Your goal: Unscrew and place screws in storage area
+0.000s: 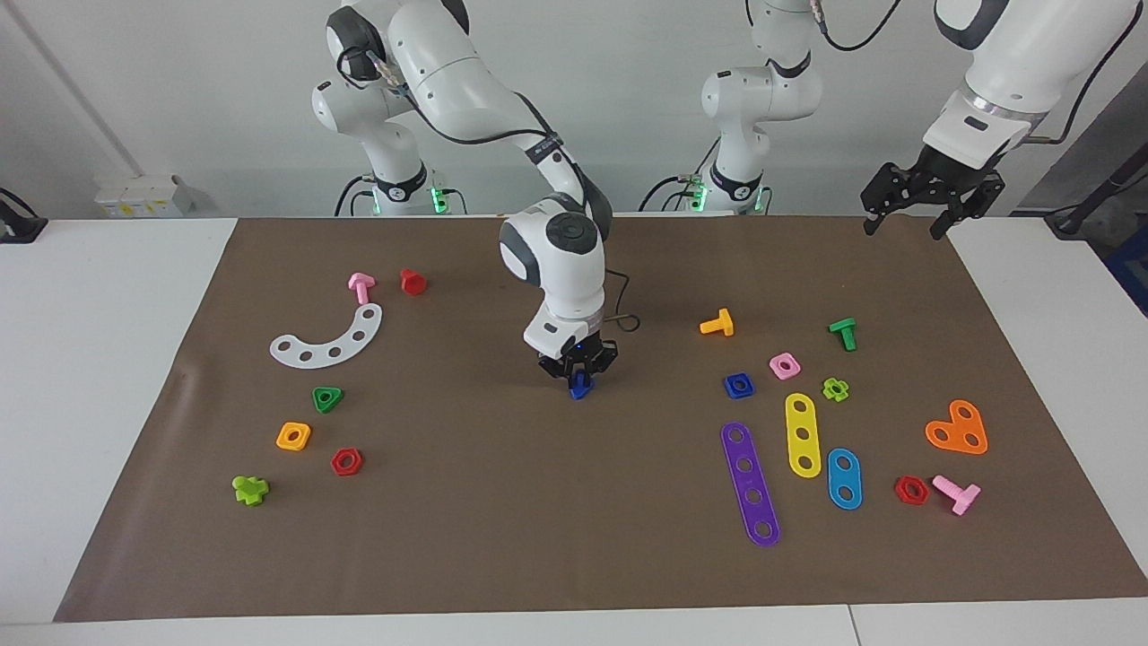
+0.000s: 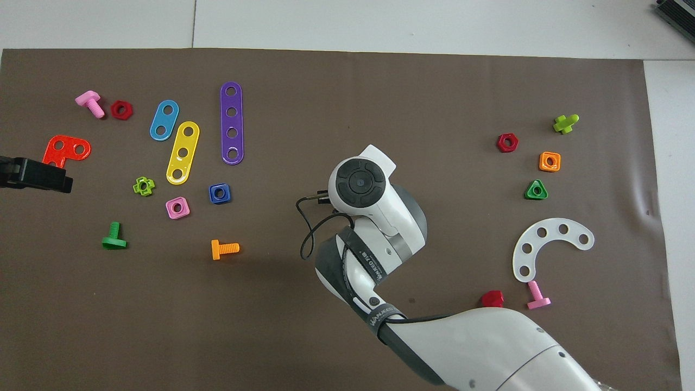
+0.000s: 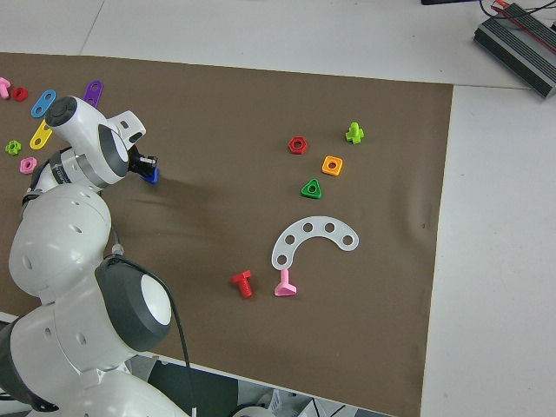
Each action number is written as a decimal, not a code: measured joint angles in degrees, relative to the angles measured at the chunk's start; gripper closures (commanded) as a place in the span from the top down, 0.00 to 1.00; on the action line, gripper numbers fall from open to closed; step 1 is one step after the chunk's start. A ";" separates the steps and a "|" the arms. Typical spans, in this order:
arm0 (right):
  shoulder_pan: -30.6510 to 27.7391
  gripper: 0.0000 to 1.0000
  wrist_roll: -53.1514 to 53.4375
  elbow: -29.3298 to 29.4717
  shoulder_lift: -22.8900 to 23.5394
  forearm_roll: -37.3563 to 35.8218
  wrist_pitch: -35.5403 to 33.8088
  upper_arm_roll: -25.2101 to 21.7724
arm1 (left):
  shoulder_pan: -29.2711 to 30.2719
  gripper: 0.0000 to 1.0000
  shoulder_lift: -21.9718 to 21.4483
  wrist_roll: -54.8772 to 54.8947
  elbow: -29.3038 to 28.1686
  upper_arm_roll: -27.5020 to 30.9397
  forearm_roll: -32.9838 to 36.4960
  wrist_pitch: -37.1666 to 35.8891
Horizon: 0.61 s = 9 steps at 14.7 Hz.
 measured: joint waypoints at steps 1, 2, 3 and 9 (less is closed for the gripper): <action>-0.11 0.00 -0.06 0.25 -0.07 0.00 -0.74 -0.07 | 0.36 1.00 0.00 0.00 0.00 -0.22 0.00 -0.52; -0.46 0.00 -0.50 0.62 -0.33 0.00 -1.51 -0.12 | 0.47 1.00 0.00 0.00 0.00 -0.24 0.00 -0.97; -1.13 0.00 -1.51 1.28 -0.84 0.00 -2.95 -0.18 | 0.48 1.00 0.00 0.00 0.00 -0.25 0.00 -1.50; -13.22 0.00 -13.06 2.47 -10.21 0.29 -9.98 -0.53 | 1.11 1.00 0.00 0.00 -0.09 -0.08 0.00 -1.88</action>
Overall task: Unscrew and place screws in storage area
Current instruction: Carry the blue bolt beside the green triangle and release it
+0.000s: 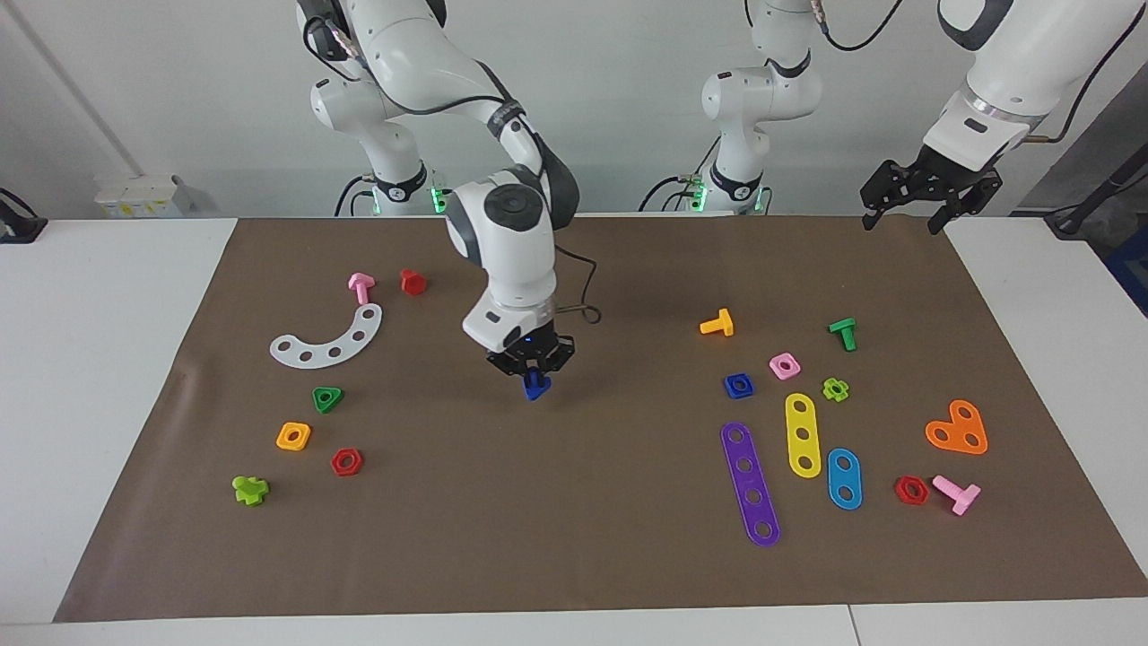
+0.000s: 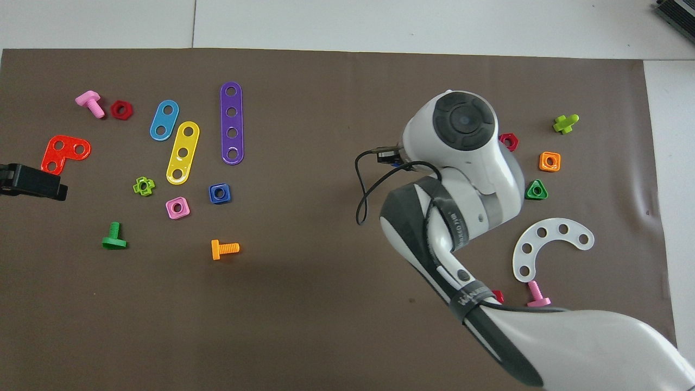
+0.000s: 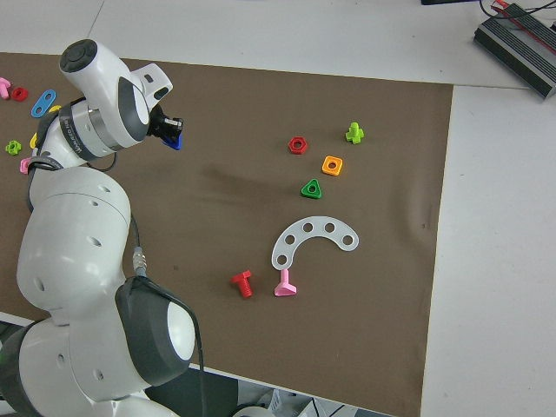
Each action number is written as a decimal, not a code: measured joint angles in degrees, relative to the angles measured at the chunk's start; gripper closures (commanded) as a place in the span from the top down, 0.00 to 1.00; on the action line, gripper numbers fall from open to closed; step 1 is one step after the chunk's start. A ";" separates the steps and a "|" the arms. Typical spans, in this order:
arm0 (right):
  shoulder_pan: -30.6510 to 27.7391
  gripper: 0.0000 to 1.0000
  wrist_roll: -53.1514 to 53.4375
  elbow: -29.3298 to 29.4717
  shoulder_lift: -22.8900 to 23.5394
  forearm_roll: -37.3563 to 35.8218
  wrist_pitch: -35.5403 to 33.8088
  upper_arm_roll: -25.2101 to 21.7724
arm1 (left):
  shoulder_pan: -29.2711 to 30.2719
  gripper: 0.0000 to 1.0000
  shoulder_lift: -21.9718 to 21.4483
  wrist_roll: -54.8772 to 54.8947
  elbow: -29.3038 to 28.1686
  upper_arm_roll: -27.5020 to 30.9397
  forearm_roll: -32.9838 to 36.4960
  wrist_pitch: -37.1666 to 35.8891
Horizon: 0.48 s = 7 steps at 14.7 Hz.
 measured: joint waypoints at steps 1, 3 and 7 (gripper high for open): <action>-3.06 0.00 -3.73 -1.08 -1.27 0.04 -0.33 -0.06 | 0.00 1.00 0.00 0.00 -0.01 0.00 0.00 0.00; -8.59 0.00 -10.97 -4.53 -3.13 0.19 -0.34 -0.11 | 0.00 1.00 0.00 0.00 -0.01 -0.04 0.00 0.00; -15.31 0.00 -20.99 -14.65 -5.34 1.04 6.11 -0.13 | 0.00 1.00 0.00 0.00 -0.01 -0.04 0.00 0.00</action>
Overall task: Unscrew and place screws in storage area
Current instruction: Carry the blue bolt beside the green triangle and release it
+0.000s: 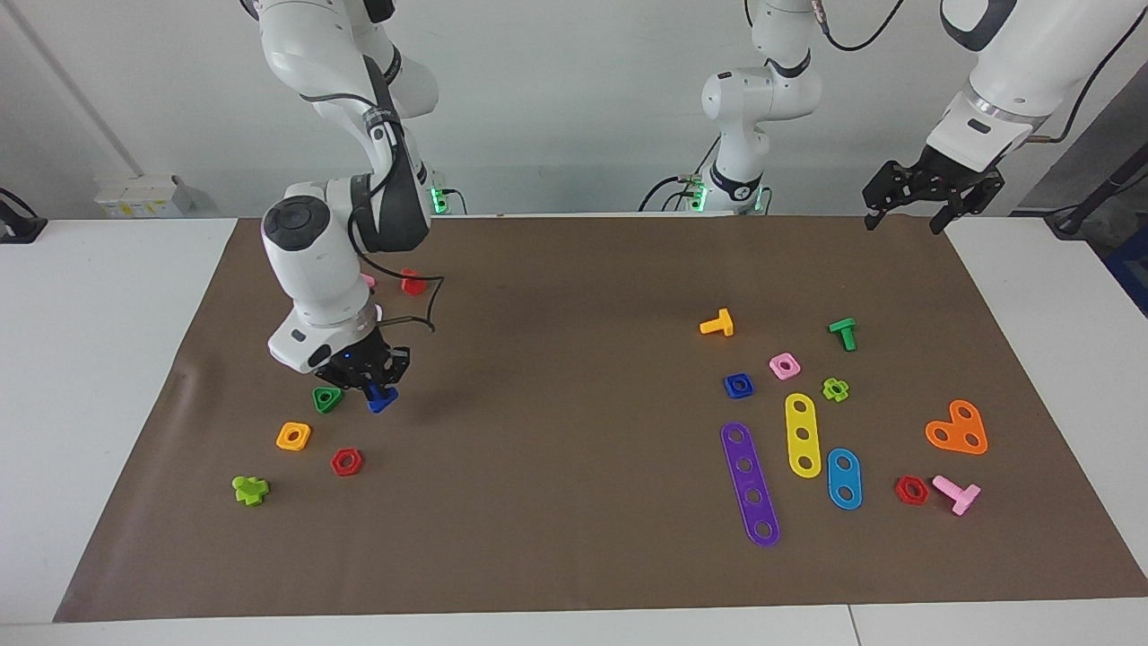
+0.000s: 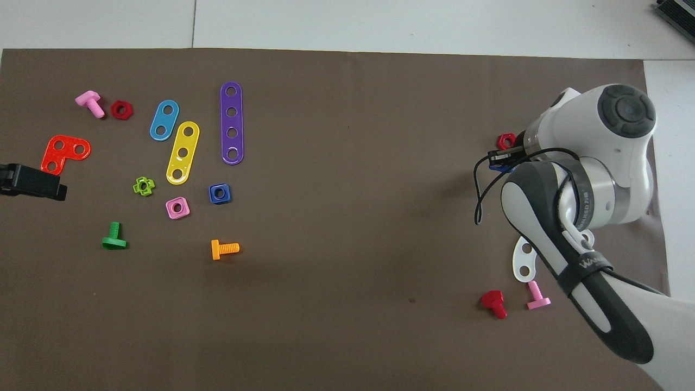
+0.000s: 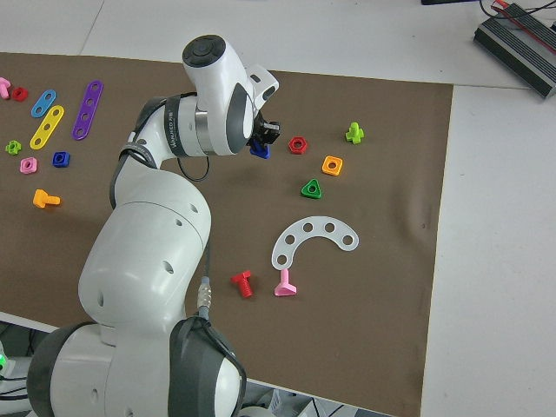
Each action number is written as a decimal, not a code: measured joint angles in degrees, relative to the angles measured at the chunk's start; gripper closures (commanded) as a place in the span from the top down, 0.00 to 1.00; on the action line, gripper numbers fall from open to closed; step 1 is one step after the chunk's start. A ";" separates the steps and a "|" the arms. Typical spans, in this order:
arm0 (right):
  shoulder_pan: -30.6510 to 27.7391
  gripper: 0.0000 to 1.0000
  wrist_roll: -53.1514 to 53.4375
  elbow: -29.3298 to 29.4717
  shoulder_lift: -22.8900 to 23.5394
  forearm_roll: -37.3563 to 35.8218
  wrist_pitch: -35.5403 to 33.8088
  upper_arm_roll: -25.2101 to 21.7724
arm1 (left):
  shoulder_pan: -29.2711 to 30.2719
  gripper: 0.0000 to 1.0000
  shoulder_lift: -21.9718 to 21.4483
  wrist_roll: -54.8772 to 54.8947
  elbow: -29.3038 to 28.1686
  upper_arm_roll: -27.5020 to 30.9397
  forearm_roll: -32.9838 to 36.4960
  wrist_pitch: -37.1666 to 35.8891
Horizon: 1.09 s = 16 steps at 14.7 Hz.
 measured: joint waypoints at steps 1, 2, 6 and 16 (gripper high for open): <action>-0.90 0.00 -1.25 -3.48 -0.49 0.04 3.66 0.02 | 0.00 1.00 0.00 0.00 0.00 0.00 0.00 0.00; -1.66 0.00 -2.15 -6.87 -0.79 0.05 7.42 0.02 | 0.00 1.00 0.00 0.00 0.00 0.00 0.00 0.00; -2.57 0.00 -2.80 -13.60 -0.89 0.05 13.57 0.10 | 0.00 1.00 0.00 0.00 0.00 0.00 0.00 0.00; -2.57 1.00 -0.02 -9.17 -3.26 0.15 9.69 0.15 | 0.00 1.00 0.00 0.00 0.00 0.00 0.00 0.00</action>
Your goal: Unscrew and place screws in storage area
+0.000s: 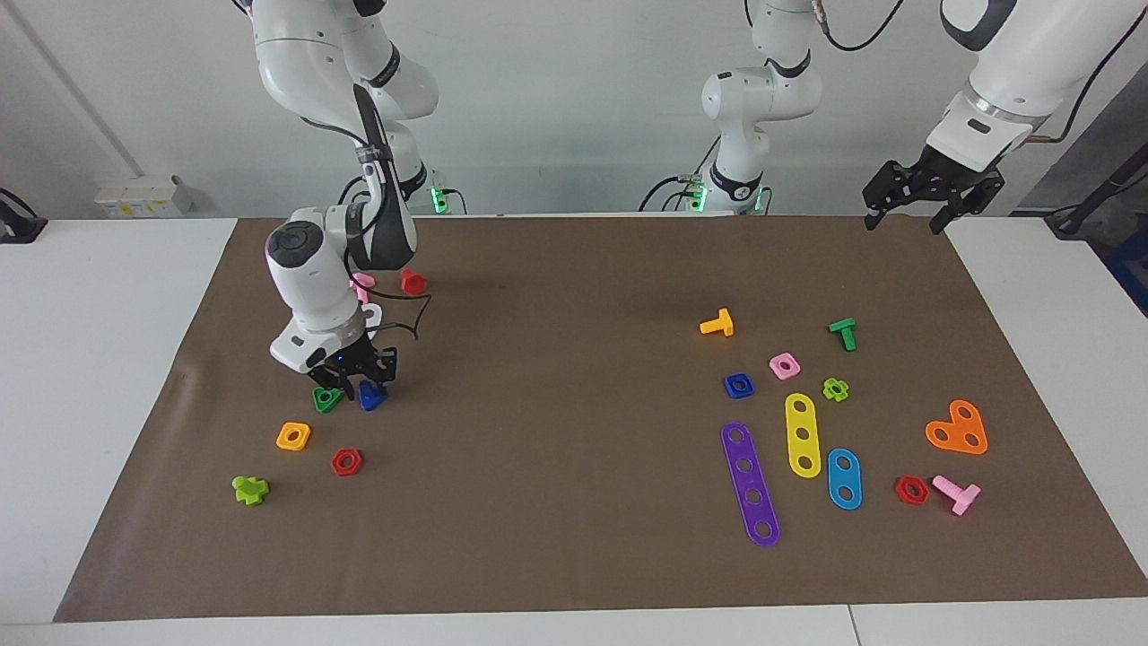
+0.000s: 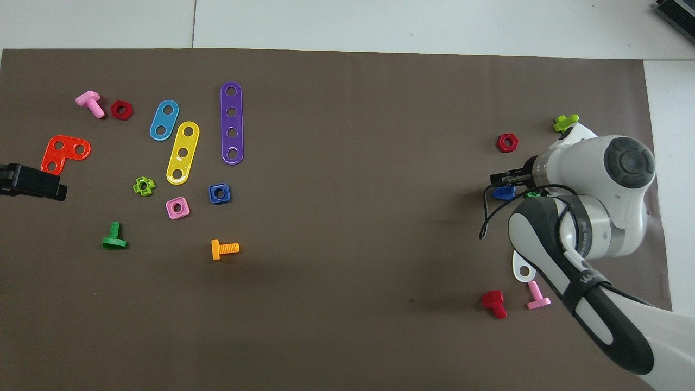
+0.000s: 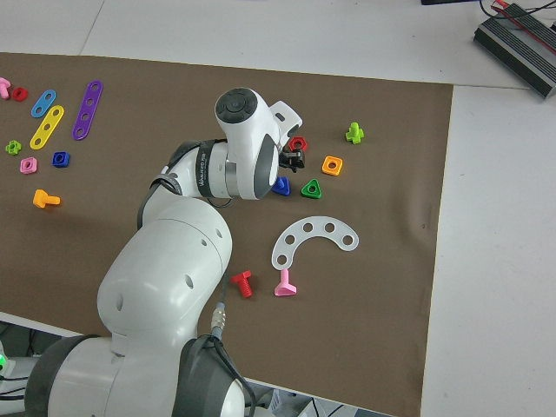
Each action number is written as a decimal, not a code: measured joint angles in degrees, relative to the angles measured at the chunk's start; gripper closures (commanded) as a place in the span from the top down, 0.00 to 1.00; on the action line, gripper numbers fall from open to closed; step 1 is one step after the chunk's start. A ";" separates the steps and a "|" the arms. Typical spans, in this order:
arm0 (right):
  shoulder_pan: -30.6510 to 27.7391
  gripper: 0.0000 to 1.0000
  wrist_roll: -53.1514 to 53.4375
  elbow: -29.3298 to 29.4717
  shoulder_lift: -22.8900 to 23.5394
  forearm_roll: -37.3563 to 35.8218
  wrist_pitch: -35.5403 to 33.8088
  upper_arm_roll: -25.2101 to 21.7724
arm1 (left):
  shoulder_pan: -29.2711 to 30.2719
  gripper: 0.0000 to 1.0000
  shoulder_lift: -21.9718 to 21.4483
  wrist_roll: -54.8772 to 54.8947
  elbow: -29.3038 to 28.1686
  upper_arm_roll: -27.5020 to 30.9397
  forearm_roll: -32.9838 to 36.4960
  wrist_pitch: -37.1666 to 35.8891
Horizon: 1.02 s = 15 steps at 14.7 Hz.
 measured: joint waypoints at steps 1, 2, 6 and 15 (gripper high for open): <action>-0.01 1.00 2.22 3.07 -0.83 0.01 -4.25 -0.06 | 0.00 1.00 0.00 0.00 0.00 0.00 0.00 0.00; -0.04 1.00 4.71 6.68 -1.71 0.01 -9.14 -0.16 | 0.00 1.00 0.00 0.00 0.00 0.00 0.00 0.00; -1.29 1.00 8.76 15.99 -7.22 0.01 -25.66 -0.99 | 0.00 1.00 0.00 0.00 0.00 0.00 0.00 0.00; -3.19 1.00 11.34 20.85 -16.79 0.01 -44.70 -2.53 | 0.00 1.00 0.00 0.00 0.00 0.00 0.00 0.00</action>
